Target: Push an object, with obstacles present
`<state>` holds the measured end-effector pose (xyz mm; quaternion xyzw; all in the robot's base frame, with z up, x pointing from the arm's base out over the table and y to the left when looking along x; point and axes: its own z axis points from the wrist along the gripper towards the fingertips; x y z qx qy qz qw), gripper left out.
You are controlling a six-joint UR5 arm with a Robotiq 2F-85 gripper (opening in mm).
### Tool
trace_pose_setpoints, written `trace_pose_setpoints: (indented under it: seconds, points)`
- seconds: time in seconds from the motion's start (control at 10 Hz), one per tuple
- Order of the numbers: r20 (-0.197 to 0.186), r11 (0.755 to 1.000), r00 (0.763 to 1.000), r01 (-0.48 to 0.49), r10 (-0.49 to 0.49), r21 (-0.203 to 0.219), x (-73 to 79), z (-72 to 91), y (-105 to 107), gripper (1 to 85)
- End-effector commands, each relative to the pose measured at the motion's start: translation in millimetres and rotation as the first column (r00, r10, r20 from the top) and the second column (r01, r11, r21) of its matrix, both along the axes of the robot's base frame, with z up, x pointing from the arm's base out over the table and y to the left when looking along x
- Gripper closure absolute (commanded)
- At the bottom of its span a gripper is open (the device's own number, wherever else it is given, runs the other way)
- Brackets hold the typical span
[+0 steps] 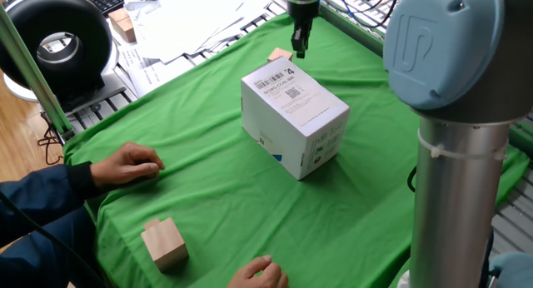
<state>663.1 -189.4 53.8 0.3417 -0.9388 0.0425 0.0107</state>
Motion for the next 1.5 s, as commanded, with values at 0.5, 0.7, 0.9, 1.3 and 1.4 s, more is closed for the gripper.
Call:
trace_pose_setpoints:
  seconds: [0.5,0.7,0.9,1.3,1.4]
  points:
    - [0.071,0.908,0.907,-0.418,0.415,0.029,25.6,-22.8,6,55.0]
    - [0.060,0.901,0.902,-0.430,0.428,0.046,20.1,-19.9,8,55.0]
    - [0.042,0.905,0.906,-0.422,0.421,0.055,10.3,-6.3,7,55.0]
    - [0.078,0.878,0.879,-0.474,0.470,0.065,21.7,-17.3,17,52.3]
    - [0.089,0.866,0.866,-0.498,0.492,0.056,28.1,-21.3,20,52.0]
